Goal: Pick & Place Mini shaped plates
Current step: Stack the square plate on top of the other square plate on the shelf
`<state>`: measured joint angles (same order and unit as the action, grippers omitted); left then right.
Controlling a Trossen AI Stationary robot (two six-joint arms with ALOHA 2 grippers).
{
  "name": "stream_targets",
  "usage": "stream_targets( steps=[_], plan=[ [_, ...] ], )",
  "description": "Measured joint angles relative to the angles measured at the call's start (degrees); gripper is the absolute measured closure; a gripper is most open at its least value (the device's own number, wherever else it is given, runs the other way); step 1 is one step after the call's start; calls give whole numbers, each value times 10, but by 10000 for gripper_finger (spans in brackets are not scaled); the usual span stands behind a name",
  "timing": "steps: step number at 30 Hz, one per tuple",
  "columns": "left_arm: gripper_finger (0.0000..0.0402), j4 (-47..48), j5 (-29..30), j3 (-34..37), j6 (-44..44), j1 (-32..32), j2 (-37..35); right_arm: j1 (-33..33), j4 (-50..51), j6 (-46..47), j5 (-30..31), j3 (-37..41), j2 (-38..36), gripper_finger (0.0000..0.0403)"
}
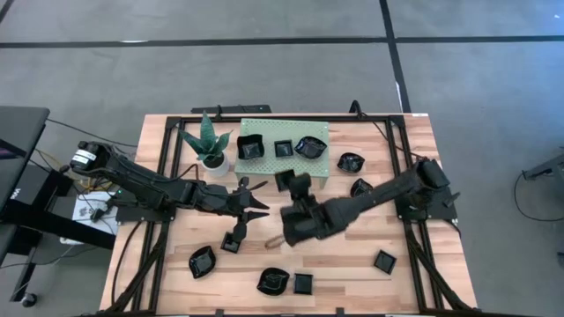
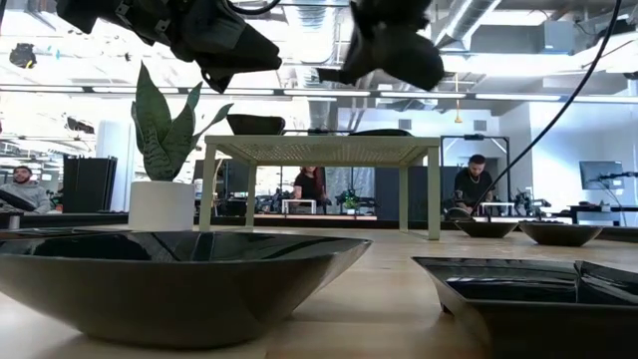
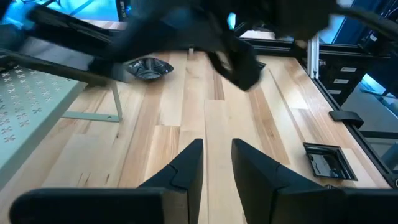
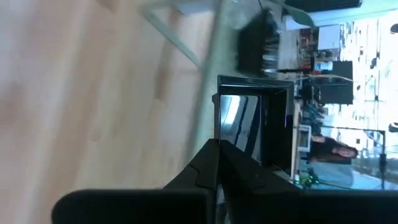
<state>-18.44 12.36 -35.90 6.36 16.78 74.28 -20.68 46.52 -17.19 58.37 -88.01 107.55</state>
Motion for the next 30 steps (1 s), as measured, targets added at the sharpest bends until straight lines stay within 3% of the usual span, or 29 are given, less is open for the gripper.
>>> stream_targets(
  steps=[5,11,15,21,24,30],
  plan=[
    [316,-1,0,0,1,0,0,50,32,-70,-7,-34,-4,401],
    [316,-1,0,0,1,0,0,97,116,-49,-20,-65,-68,401],
    [316,-1,-1,0,1,0,0,134,115,11,-142,-64,-130,402],
    [316,-3,-1,0,1,2,0,196,-7,9,-202,22,-170,402],
    [316,-3,-1,0,4,5,0,208,-52,-40,-239,53,-161,402],
    [316,-5,-1,1,6,8,0,216,-106,-90,-241,58,-115,402]
  ],
)
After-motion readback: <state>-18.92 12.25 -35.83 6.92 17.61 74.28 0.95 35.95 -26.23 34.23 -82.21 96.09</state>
